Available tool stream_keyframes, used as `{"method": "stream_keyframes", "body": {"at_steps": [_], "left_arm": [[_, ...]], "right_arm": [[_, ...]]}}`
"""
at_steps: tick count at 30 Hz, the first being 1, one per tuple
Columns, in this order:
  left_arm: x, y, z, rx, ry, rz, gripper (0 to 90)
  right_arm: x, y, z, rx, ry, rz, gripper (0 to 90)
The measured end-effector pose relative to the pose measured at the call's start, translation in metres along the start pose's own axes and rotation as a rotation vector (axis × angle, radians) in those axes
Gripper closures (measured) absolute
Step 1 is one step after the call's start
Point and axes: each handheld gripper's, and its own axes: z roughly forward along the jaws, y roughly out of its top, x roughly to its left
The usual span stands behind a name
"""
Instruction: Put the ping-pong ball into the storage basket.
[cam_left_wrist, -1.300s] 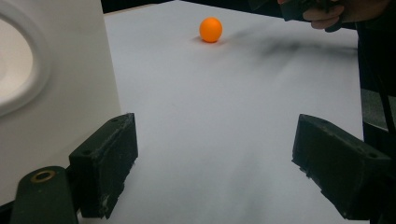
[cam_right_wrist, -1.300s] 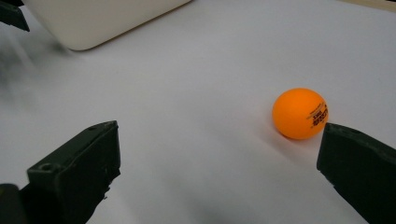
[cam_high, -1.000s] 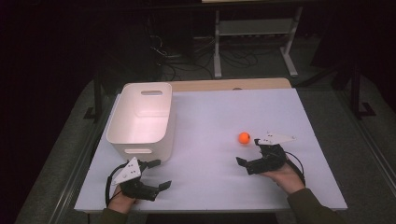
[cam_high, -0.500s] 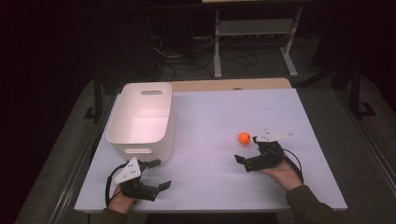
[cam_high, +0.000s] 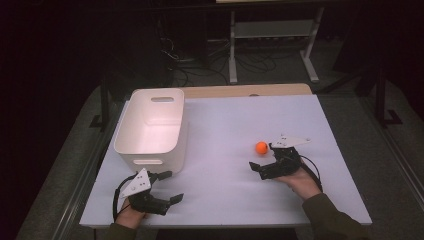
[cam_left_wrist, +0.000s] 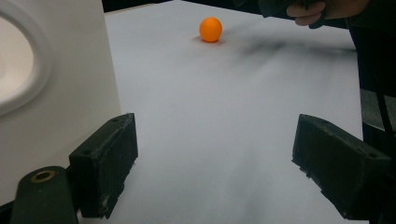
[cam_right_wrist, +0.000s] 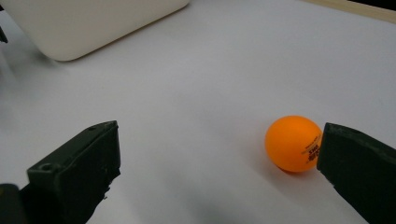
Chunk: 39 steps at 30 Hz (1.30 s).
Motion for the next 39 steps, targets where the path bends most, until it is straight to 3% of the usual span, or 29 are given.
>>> {"method": "stream_keyframes", "body": {"at_steps": [18, 39], "left_arm": [[-0.001, 0.000, 0.000, 0.003, 0.003, 0.009, 14.0], [-0.001, 0.000, 0.000, 0.005, 0.002, 0.009, 14.0]], "right_arm": [[-0.001, 0.000, 0.005, -0.010, -0.013, -0.017, 0.0], [-0.015, -0.002, 0.001, -0.022, -0.045, 0.013, 0.0]]}}
